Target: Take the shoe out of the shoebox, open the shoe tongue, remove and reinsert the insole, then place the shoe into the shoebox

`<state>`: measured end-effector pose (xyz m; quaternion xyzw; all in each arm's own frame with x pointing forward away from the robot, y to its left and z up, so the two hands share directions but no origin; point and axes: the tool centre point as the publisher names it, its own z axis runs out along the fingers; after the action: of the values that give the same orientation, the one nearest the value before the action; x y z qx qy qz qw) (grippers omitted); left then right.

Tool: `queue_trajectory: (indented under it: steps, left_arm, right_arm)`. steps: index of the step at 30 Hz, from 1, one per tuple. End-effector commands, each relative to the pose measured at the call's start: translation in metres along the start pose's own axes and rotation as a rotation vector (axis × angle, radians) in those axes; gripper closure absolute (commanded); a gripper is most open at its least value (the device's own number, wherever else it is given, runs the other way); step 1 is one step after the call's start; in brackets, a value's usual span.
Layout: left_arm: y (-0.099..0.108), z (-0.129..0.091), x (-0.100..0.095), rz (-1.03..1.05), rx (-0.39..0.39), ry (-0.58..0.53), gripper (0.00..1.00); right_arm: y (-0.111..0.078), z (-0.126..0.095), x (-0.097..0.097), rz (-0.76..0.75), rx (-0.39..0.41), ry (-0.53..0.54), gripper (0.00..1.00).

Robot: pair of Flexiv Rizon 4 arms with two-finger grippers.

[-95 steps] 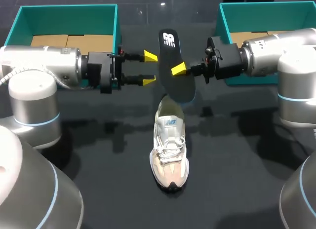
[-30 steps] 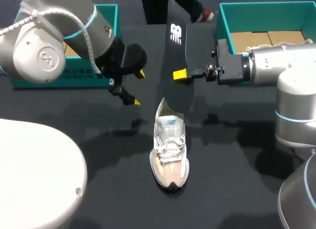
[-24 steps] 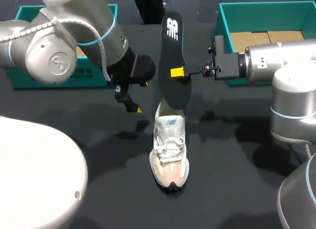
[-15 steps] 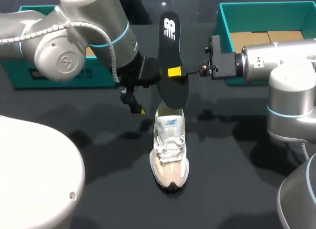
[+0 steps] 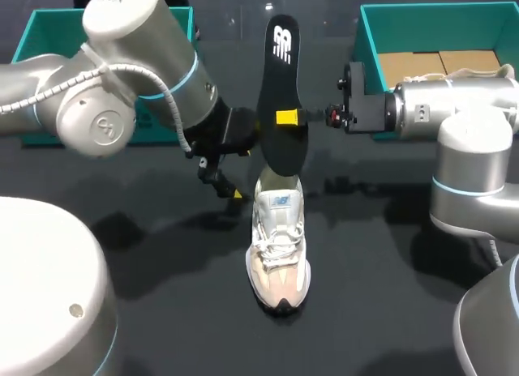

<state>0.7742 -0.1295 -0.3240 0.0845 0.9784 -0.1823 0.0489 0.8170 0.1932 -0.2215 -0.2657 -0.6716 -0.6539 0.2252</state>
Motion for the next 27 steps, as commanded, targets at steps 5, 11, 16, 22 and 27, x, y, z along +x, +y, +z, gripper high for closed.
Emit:
queue_trajectory:
  steps: [5,11,16,22,27]
  left_arm:
    - [0.011,0.000,0.010,0.030,0.076,-0.007,0.00]
    - [0.010,0.004,0.011,0.024,0.065,-0.025,0.00]
    - [0.010,0.027,0.011,0.012,0.149,-0.002,0.00]
    - [0.010,0.036,0.010,-0.005,0.166,-0.027,0.00]
    - [0.008,0.041,0.008,-0.017,0.180,-0.032,0.00]
  right_arm:
    - [-0.004,0.003,-0.004,0.000,-0.009,0.011,1.00]
    - [-0.004,0.003,-0.004,0.000,-0.009,0.011,1.00]
    - [-0.010,0.001,-0.012,-0.048,-0.066,0.040,1.00]
    - [-0.012,0.002,-0.016,-0.096,-0.082,0.043,1.00]
    - [-0.012,0.004,-0.020,-0.107,-0.092,0.052,1.00]
